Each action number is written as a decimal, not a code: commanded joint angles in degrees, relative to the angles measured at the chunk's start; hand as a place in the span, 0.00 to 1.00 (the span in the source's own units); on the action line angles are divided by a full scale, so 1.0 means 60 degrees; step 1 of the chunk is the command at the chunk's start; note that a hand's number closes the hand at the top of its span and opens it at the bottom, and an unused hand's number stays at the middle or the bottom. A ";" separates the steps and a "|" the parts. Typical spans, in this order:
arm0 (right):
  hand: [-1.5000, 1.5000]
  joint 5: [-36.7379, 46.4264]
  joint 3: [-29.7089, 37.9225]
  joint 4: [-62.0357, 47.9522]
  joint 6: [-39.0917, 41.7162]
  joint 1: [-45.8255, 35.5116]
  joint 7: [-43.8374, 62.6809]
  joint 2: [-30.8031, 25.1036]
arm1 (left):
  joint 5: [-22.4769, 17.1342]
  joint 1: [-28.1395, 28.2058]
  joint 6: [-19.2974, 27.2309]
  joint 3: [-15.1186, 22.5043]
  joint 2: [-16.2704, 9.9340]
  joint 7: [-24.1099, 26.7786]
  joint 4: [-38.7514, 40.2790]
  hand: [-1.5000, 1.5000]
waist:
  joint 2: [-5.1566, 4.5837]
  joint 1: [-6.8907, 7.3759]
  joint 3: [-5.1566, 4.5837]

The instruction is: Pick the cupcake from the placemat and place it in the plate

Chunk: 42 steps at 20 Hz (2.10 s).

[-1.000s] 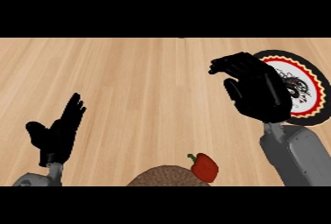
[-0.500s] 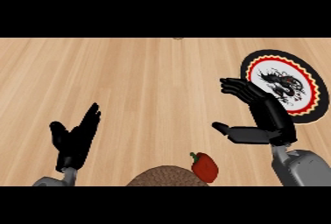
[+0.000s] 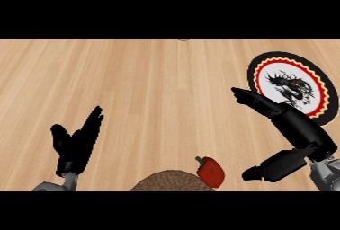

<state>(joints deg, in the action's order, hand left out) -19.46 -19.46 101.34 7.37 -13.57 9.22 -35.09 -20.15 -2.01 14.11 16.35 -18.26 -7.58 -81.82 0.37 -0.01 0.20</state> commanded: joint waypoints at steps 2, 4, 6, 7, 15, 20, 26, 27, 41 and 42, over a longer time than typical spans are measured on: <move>0.00 -0.0293 -0.0500 0.1206 0.1600 -0.0852 0.1809 -0.1298 | -0.0182 0.0260 -0.0342 -0.0052 0.0019 -0.0003 0.0354 0.50 | -0.0029 0.0021 -0.0065; 0.00 0.0317 -0.0949 0.1443 0.1654 -0.0553 0.1778 -0.1131 | 0.0119 0.0123 0.0093 0.0163 0.0101 -0.0603 -0.0178 0.50 | -0.0031 -0.0001 -0.0041; 0.00 0.0282 -0.1251 0.1747 0.1325 -0.1497 0.3259 -0.0704 | -0.0024 0.0315 -0.0357 0.0109 0.0242 -0.0036 0.0309 0.50 | -0.0053 0.0087 -0.0058; 0.00 0.0597 -0.1374 0.2069 0.1466 -0.0888 0.3026 -0.0763 | 0.0233 -0.0085 0.0064 0.0148 0.0468 -0.0369 0.0336 0.50 | -0.0047 -0.0028 -0.0044; 0.00 0.2122 -0.2794 0.3331 0.0936 -0.0934 0.5613 0.0752 | 0.0403 0.0283 -0.0129 -0.0048 0.0435 -0.0613 -0.0231 0.50 | -0.0043 0.0018 -0.0038; 0.00 0.2308 -0.2832 0.2521 0.1844 -0.0750 0.5554 0.0969 | 0.0422 0.0140 -0.0359 -0.0287 0.0550 -0.0621 -0.0022 0.50 | -0.0064 0.0040 -0.0034; 0.00 0.2663 -0.3764 0.3738 0.1739 -0.0419 0.7456 0.2154 | 0.0663 0.0827 -0.0677 -0.0326 0.0582 -0.0251 -0.0207 0.50 | -0.0048 0.0023 -0.0037; 0.00 0.3054 -0.3814 0.3193 0.1681 -0.0146 0.6899 0.2325 | 0.0444 0.0833 -0.0887 -0.0703 0.0241 -0.0506 -0.0406 0.50 | -0.0052 0.0034 -0.0034; 0.00 0.5019 -0.4259 0.3748 0.2572 0.0852 0.7167 0.2394 | 0.1256 0.0846 -0.0740 -0.0611 0.1175 -0.0213 -0.0067 0.50 | -0.0052 0.0000 -0.0034; 0.00 0.5373 -0.4437 0.3645 0.2547 0.0646 0.7541 0.3005 | 0.1013 0.0416 -0.1095 -0.1027 0.0858 -0.0601 -0.0069 0.50 | -0.0053 0.0003 -0.0035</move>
<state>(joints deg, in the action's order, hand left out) 11.40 -46.74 121.45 20.35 -9.81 51.13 -18.89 -14.05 0.11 8.86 10.82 -13.27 -9.27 -83.22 0.34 -0.01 0.32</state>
